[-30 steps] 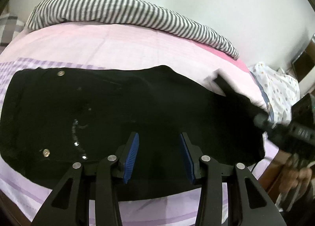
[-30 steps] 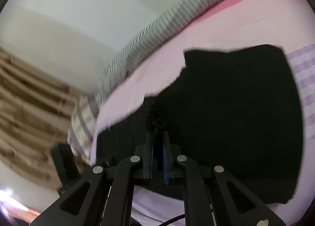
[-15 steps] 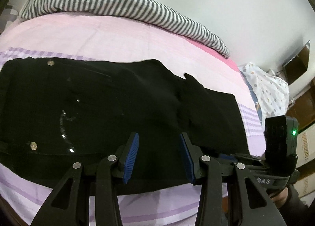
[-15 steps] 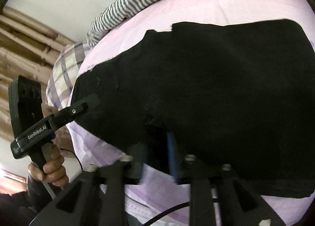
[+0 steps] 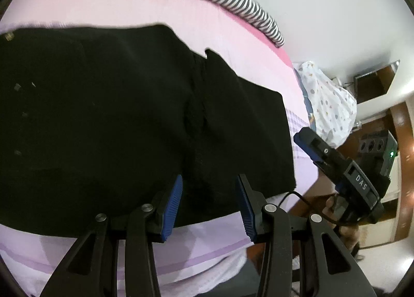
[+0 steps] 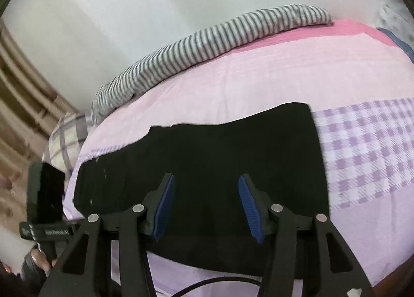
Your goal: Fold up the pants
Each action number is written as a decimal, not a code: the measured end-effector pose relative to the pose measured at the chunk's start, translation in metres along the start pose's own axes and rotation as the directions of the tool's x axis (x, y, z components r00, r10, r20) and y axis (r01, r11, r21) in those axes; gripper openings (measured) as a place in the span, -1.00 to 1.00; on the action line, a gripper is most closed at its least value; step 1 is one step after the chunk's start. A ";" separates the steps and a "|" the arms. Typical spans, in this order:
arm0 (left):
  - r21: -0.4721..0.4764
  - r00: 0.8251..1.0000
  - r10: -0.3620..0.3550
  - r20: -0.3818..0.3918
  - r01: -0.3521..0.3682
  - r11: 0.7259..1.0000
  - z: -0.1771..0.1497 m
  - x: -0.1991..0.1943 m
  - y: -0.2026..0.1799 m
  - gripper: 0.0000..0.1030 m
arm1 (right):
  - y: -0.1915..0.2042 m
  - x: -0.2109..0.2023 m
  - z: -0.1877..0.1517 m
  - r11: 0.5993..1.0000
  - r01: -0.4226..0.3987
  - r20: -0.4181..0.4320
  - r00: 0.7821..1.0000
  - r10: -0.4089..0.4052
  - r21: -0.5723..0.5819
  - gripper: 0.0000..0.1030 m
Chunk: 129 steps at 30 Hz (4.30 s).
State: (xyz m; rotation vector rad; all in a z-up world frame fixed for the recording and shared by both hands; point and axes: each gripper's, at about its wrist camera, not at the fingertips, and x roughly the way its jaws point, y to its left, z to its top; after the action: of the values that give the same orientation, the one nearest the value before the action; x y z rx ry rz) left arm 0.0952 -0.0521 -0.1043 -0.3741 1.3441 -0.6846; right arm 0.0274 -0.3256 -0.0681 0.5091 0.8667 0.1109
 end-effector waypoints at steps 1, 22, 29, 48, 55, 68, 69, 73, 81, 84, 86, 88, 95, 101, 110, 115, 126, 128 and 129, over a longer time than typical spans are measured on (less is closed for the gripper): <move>-0.012 1.000 -0.003 -0.008 0.002 1.000 0.001 0.002 0.001 -0.15 | -0.002 -0.001 0.002 1.000 0.007 0.008 1.000 -0.007 0.009 -0.04; -0.081 0.999 -0.025 -0.035 0.022 0.996 -0.001 0.031 0.005 -0.87 | -0.025 0.002 0.019 0.990 0.020 0.021 1.000 -0.023 0.138 -0.02; 0.012 0.997 0.080 0.013 -0.080 0.997 -0.007 0.018 -0.021 -0.89 | -0.025 0.005 0.017 0.988 0.096 -0.001 0.995 -0.096 0.118 0.05; -0.027 0.991 0.133 -0.030 -0.134 0.991 -0.013 0.020 -0.007 -0.78 | -0.028 0.039 0.001 0.969 0.236 -0.135 0.965 -0.225 0.071 0.05; -0.022 0.984 0.166 0.058 -0.165 0.986 -0.014 -0.007 -0.002 -0.72 | -0.022 0.043 0.000 0.964 0.266 -0.135 0.956 -0.261 0.017 0.09; -0.181 0.917 0.288 0.276 -0.244 0.953 -0.038 -0.102 0.059 -0.64 | -0.009 0.053 0.002 0.942 0.328 -0.125 0.934 -0.335 -0.074 0.12; -0.198 0.912 0.291 0.287 -0.241 0.950 -0.041 -0.108 0.064 -0.63 | -0.008 0.055 0.005 0.937 0.337 -0.123 0.930 -0.346 -0.089 0.12; -0.309 0.870 0.344 0.353 -0.239 0.921 -0.057 -0.145 0.100 -0.56 | -0.006 0.065 0.017 0.920 0.368 -0.110 0.917 -0.382 -0.132 0.13; -0.546 0.842 0.366 0.396 -0.104 0.831 -0.089 -0.191 0.167 -0.34 | -0.003 0.095 0.038 0.892 0.410 -0.109 0.894 -0.434 -0.188 0.28; -0.582 0.849 0.348 0.398 -0.060 0.811 -0.092 -0.189 0.175 -0.31 | 0.001 0.102 0.044 0.882 0.426 -0.100 0.887 -0.451 -0.199 0.39; -0.596 0.858 0.326 0.397 -0.029 0.803 -0.092 -0.186 0.178 -0.31 | 0.008 0.104 0.046 0.870 0.438 -0.085 0.881 -0.466 -0.227 0.39; -0.607 0.866 0.303 0.399 0.001 0.795 -0.092 -0.181 0.182 -0.31 | 0.012 0.105 0.047 0.873 0.431 -0.085 0.885 -0.459 -0.228 0.39; -0.638 0.872 0.248 0.422 0.092 0.764 -0.087 -0.167 0.192 -0.31 | 0.021 0.085 0.040 0.924 0.352 -0.074 0.928 -0.365 -0.150 0.37; -0.666 0.869 0.204 0.451 0.175 0.725 -0.090 -0.159 0.206 -0.31 | 0.027 0.064 0.029 0.952 0.292 -0.053 0.953 -0.298 -0.093 0.37; -0.667 0.860 0.176 0.479 0.227 0.710 -0.093 -0.153 0.216 -0.24 | 0.032 0.052 0.021 0.964 0.257 -0.023 0.965 -0.259 -0.067 0.37; -0.654 0.846 0.167 0.506 0.251 0.714 -0.091 -0.151 0.217 -0.23 | 0.027 0.052 0.016 0.971 0.239 -0.030 0.970 -0.240 -0.032 0.37; -0.613 0.788 0.152 0.597 0.325 0.721 -0.098 -0.150 0.219 -0.11 | 0.027 0.066 0.005 0.975 0.218 -0.068 0.973 -0.220 -0.037 0.37; -0.602 0.775 0.157 0.612 0.327 0.729 -0.100 -0.151 0.217 -0.22 | 0.027 0.068 0.005 0.975 0.215 -0.072 0.973 -0.218 -0.045 0.37; -0.589 0.766 0.158 0.623 0.326 0.739 -0.101 -0.153 0.214 -0.26 | 0.027 0.068 0.004 0.975 0.217 -0.073 0.973 -0.220 -0.047 0.37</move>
State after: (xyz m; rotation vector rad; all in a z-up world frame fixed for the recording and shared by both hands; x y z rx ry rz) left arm 0.0361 0.2211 -0.1411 -1.1709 0.8478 -0.0632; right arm 0.0781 -0.2830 -0.1009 0.3717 0.9896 -0.0546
